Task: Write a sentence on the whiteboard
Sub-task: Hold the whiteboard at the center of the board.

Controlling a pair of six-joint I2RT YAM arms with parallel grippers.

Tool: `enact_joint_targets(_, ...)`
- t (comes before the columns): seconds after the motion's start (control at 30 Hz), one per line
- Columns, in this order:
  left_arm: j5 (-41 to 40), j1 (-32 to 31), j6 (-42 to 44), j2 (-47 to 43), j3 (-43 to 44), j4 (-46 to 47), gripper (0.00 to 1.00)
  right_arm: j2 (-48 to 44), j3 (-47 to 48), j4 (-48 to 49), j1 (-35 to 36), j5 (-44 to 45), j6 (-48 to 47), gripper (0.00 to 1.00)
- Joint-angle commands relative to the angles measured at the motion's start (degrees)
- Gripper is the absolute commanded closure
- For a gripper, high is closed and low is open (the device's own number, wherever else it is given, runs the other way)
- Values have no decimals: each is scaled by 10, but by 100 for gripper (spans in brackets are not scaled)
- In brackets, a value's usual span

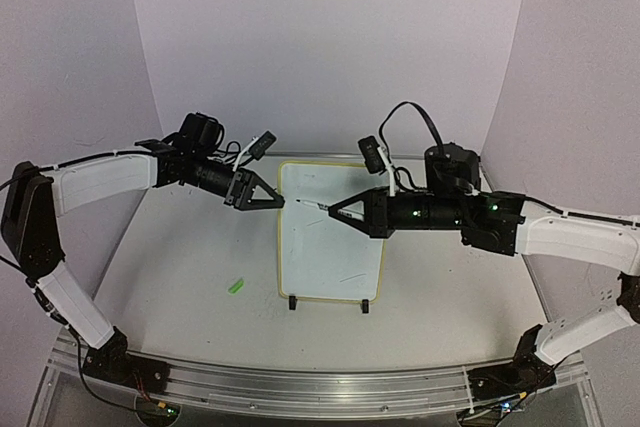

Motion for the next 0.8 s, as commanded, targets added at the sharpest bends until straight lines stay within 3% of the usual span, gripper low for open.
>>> enact_joint_targets(0.0,23,-7,23,9,38,0,62,13,23,25,-2,30,-8,100)
enact_joint_targets(0.17,8,-8,47,17,40,-15,75,6,19,33,-2,68,-12,100)
enact_joint_targets(0.5,-15,-8,78,20,19,-23,99,20,32,38,1,64,-19,100)
enact_joint_targets(0.77,-30,-8,103,14,3,-27,100,57,71,25,11,89,-35,100)
